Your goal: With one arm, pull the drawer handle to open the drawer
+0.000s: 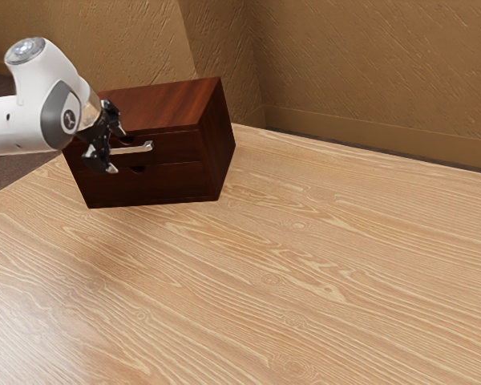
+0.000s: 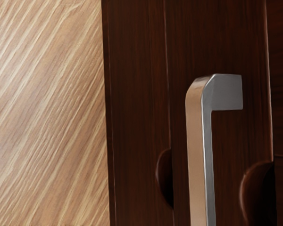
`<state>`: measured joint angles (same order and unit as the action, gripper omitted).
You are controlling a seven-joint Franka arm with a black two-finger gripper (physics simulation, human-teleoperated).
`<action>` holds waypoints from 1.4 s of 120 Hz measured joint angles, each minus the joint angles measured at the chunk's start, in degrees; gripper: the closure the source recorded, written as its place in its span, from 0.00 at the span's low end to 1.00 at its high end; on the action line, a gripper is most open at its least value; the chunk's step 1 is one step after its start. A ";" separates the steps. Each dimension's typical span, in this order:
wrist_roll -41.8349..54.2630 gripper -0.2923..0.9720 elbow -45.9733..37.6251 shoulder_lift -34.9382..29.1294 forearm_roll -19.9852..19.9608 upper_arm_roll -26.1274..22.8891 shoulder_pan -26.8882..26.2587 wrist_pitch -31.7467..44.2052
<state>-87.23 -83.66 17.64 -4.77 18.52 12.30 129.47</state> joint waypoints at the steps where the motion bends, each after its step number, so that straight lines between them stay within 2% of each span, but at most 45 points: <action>1: 0.01 0.23 0.04 0.05 -0.04 -0.01 0.01 0.00; 90: 0.69 0.23 1.11 3.62 -2.50 -0.33 1.96 0.12; 104: 1.14 0.24 1.16 3.68 -4.68 -0.25 1.73 0.13; 146: 1.95 0.37 1.20 3.59 -5.97 0.00 1.43 -0.12; 168: 2.11 0.54 1.33 3.17 -5.84 0.32 1.15 -1.04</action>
<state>-85.12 -82.33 20.81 -10.61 18.84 13.45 128.43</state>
